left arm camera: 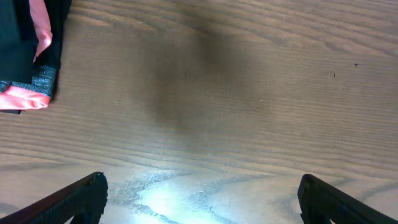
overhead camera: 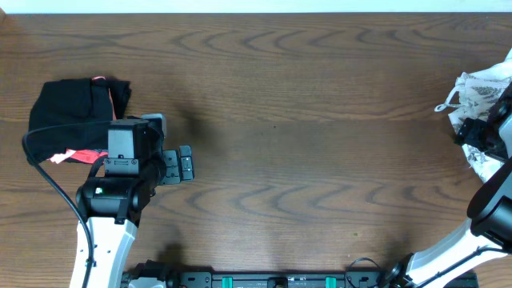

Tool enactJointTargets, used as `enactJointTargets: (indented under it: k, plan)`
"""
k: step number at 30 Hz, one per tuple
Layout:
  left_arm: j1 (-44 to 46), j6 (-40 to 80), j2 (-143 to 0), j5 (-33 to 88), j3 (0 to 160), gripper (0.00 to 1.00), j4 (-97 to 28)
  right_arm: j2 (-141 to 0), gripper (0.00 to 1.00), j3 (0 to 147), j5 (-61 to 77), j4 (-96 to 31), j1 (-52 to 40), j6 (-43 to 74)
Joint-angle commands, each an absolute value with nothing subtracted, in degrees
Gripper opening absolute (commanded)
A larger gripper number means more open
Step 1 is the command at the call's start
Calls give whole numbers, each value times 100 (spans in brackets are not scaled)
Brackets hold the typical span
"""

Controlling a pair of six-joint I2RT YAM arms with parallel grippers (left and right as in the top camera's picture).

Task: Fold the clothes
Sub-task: 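Reach the right gripper to the white fern-print garment and grasp it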

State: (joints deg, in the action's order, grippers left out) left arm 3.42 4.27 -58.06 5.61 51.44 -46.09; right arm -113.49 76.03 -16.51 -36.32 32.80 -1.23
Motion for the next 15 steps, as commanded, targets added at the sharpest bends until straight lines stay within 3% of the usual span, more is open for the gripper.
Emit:
enactJointTargets:
  k: [1,3,5,11,12,15]
  plan:
    - [311,440,-5798,552,5258,98,-4619,-11544,96,7682,-1820,-3485,3284,-314]
    - [311,440,-5798,552,5258,98,-4617,-11631,90,7682,-1817,-3354,3280,-311]
    - [311,440,-5798,554,5258,98,-4619,-11684,76,7682,-1820,-3273,3262,-309]
    - [311,440,-5798,552,5258,98,-4571,-11631,9,7725,-1822,-3192,3221,-305]
    - [311,440,-5798,552,5258,98,-4558,-11581,1,7754,-1820,-3214,3216,-283]
    - [311,440,-5798,552,5258,98,-4552,-11325,1,7955,-1719,-3369,3190,-220]
